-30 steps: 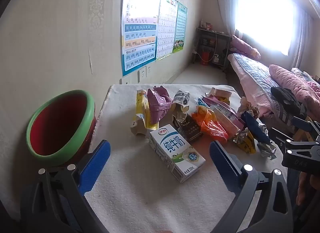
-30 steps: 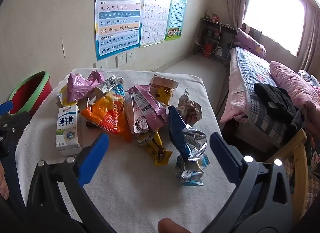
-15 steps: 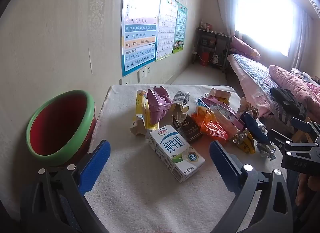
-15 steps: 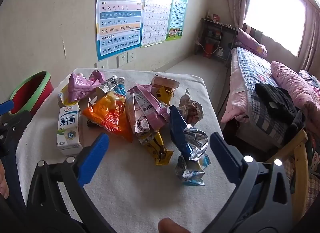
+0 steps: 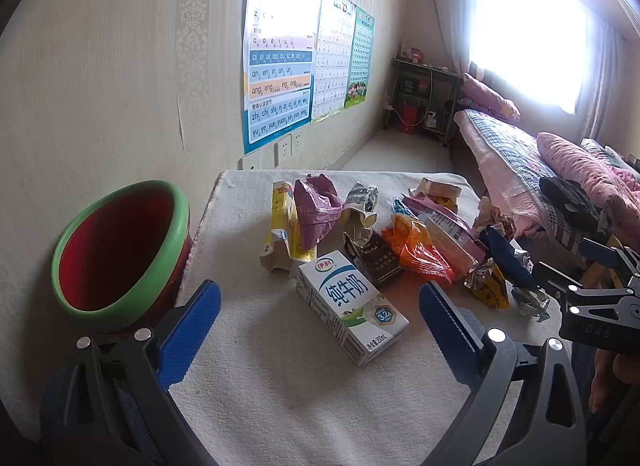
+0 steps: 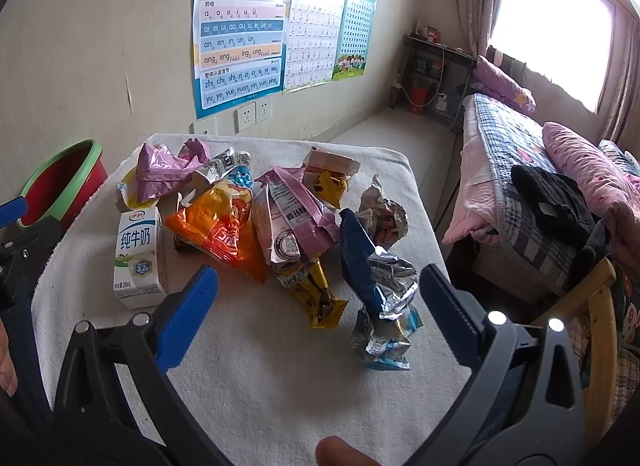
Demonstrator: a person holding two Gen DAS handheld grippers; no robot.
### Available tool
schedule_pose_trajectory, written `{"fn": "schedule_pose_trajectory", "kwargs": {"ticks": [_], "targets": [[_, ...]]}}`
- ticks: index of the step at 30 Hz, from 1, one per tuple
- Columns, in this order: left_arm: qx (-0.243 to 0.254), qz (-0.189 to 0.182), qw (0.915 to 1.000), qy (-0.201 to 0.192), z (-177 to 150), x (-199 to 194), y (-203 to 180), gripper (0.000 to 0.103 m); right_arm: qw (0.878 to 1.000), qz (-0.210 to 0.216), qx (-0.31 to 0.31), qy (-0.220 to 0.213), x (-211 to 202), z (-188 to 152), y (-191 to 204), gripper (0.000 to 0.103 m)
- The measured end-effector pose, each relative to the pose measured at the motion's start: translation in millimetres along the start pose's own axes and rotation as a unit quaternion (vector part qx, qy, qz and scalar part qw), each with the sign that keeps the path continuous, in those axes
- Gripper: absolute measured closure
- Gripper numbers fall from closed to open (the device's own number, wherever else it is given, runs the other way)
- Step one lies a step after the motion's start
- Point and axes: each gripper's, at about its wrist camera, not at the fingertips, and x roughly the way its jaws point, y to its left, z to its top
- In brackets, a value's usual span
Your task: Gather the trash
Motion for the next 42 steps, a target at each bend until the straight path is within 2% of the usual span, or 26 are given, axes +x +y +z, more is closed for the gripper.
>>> {"fn": "schedule_pose_trajectory", "kwargs": {"ticks": [42], "targets": [[0.0,-0.006,1.0,-0.003,2.3,-5.7,-5.8,0.008,1.0,0.001,-0.001,0.001,0.1,-0.7,0.4,0.004]]}}
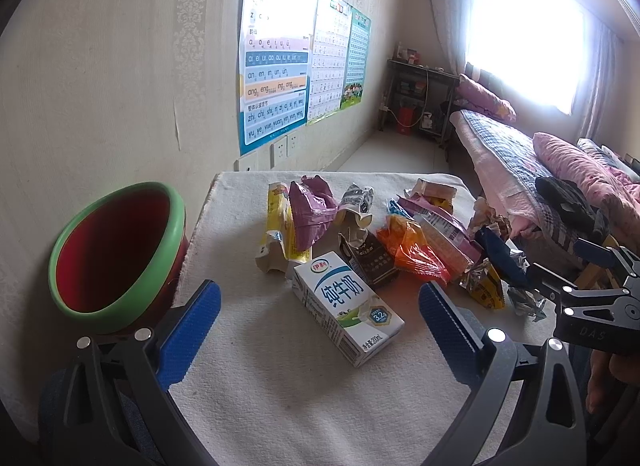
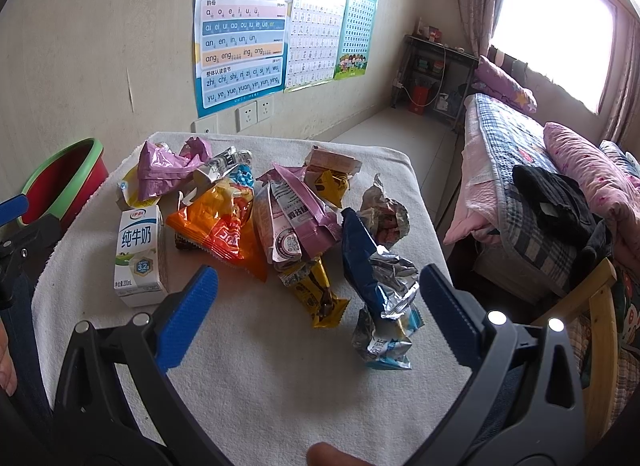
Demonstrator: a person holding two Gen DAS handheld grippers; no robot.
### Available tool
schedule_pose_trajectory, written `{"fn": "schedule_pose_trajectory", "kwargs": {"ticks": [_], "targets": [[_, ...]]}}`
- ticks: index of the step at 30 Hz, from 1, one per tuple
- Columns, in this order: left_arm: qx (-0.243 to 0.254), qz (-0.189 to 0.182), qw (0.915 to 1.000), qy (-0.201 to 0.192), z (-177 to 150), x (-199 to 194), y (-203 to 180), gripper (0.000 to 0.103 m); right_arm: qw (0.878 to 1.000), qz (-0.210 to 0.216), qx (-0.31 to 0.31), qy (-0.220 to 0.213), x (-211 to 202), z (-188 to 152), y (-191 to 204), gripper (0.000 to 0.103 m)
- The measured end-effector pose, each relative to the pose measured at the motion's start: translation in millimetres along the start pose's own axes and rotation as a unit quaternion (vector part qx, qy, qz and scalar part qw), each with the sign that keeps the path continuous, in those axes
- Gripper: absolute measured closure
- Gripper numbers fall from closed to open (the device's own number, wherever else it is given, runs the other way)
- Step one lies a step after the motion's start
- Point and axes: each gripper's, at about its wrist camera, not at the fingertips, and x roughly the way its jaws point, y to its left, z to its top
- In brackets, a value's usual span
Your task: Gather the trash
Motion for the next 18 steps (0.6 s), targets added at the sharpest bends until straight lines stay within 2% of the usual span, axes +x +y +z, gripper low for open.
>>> {"fn": "schedule_pose_trajectory", "kwargs": {"ticks": [18], "targets": [[0.0,0.0,1.0,0.0,-0.2,0.1,0.0,0.008,1.0,0.001,0.001,0.003,0.9,0.2,1.0,0.004]]}}
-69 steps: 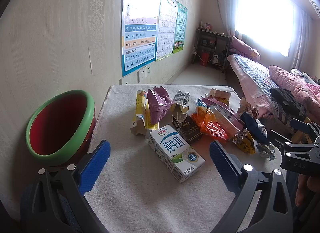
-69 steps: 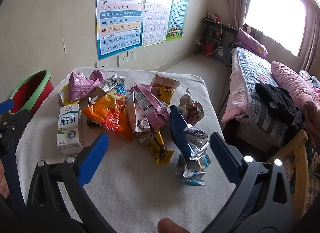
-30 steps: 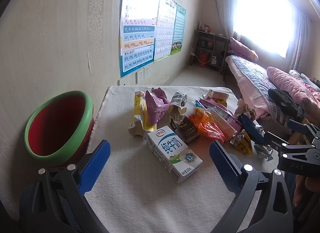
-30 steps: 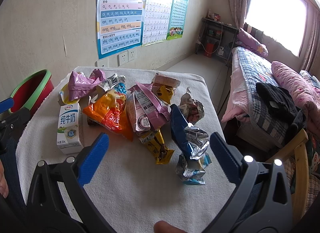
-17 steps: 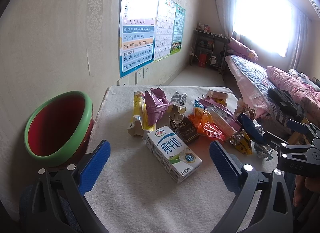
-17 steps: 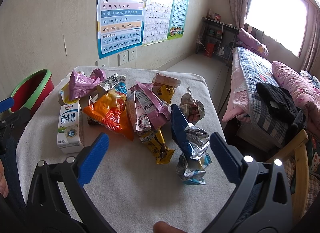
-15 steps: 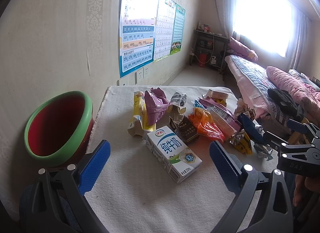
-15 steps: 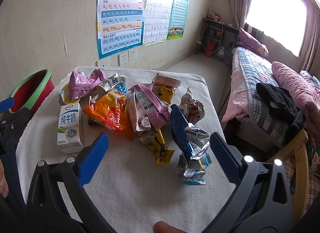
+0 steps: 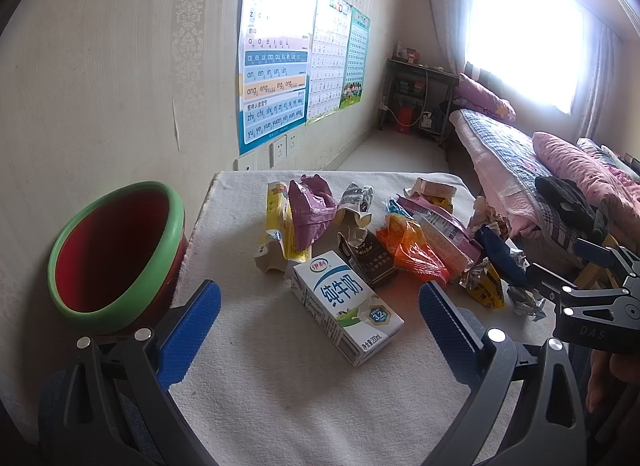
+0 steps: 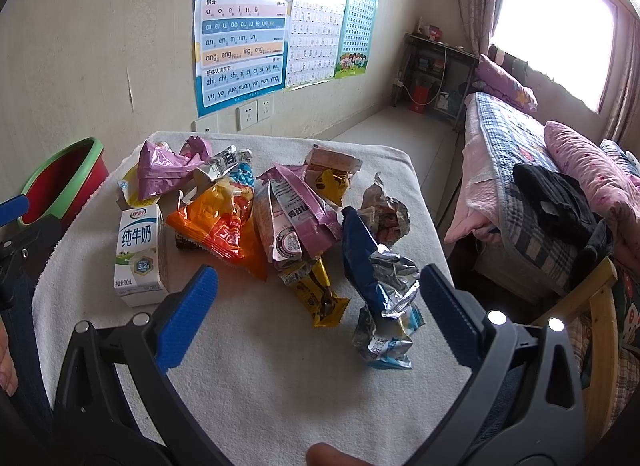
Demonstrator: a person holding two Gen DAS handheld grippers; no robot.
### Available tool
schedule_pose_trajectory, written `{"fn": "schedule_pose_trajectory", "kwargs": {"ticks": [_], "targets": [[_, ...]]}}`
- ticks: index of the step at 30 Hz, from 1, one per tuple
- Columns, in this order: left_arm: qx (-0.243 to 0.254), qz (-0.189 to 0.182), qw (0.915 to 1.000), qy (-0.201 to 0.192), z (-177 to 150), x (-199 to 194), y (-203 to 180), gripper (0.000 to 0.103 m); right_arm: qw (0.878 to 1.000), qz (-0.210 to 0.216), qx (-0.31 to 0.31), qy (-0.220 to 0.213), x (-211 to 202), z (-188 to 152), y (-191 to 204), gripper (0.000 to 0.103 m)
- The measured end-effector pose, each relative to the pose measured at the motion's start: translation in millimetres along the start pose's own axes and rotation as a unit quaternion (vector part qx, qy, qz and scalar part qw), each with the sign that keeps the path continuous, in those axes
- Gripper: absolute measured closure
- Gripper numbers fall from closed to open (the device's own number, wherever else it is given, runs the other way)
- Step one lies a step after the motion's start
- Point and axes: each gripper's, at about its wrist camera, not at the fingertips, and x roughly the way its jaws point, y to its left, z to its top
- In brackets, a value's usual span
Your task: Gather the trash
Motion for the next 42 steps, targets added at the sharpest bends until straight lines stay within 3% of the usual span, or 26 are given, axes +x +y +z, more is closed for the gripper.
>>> {"fn": "schedule_pose_trajectory", "kwargs": {"ticks": [21,28,36,42], "targets": [[0.003,-0.008,0.9998,0.017,-3.7,6.7,-2.2,0.008,1.0,0.008,0.0,0.006,5.4,0.8,-2.9,0.004],[-0.016,-0.029,0.9962,0.08,-0.5,32.1,-1.5,0.008,1.0,0.013,-0.008,0.024,19.8,6.4,-8.0,0.004],[-0.051,-0.058,0.9847,0.156,-6.1,73.7,-7.5,0.009,0.997,0.037,-0.033,0.061,47.2,3.3,-1.9,0.004],[-0.076,-0.053,0.9769,0.193,-12.1,97.8,-6.0,0.01,0.993,0.047,-0.075,0.078,68.9,5.4,9.8,0.02]]}}
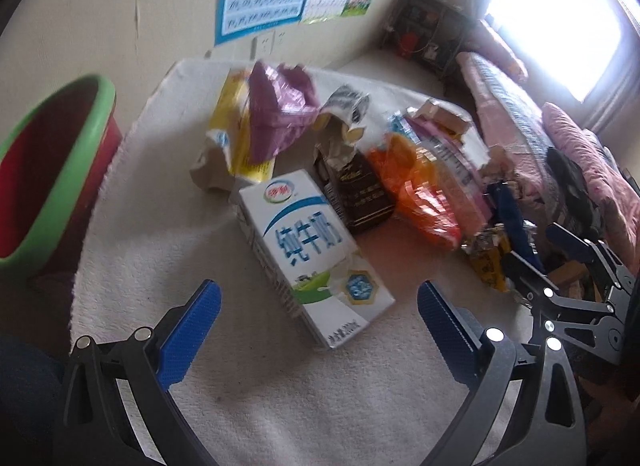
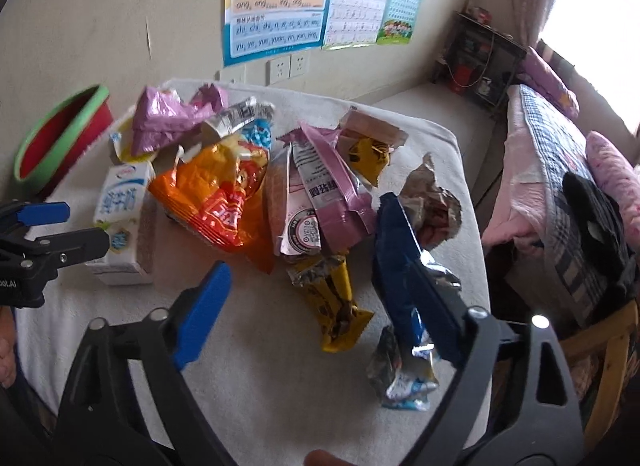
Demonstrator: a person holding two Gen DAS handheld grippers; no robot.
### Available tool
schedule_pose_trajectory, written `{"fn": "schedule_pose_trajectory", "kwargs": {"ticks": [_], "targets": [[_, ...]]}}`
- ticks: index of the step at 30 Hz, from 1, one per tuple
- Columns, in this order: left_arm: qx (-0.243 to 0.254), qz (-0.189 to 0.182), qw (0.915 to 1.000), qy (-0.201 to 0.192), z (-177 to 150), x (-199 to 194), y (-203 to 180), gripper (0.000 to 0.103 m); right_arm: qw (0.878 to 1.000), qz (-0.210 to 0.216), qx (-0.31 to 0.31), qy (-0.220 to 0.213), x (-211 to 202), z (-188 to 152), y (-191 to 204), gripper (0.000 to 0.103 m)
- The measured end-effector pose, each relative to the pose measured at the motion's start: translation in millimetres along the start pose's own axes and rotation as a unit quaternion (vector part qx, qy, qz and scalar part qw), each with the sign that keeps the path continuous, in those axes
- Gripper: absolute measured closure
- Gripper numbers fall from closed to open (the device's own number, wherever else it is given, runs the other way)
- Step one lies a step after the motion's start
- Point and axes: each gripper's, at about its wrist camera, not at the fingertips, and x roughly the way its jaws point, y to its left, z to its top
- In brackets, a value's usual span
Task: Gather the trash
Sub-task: 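Grasp the white milk carton with the left gripper while the right gripper grasps a yellow wrapper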
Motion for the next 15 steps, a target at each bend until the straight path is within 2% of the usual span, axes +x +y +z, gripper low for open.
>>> {"fn": "schedule_pose_trajectory", "kwargs": {"ticks": [7,9,12,15], "targets": [[-0.04,-0.011,0.9986,0.032,5.0,19.1,10.6,0.018,0.999,0.015,-0.009,0.052,32.9,-3.7,-3.0,0.04],[-0.042,-0.012,0.9983,0.039,6.1,23.7,9.3,0.026,0.998,0.021,-0.011,0.062,38.5,-6.0,-3.3,0.047],[-0.045,-0.02,0.9978,0.044,8.0,28.7,7.9,0.027,0.996,0.033,-0.011,0.08,46.8,-11.6,-3.1,0.056],[-0.041,-0.028,0.9976,0.048,9.5,30.5,2.6,0.034,0.995,0.038,-0.012,0.088,48.4,-16.7,-2.6,0.065]]}}
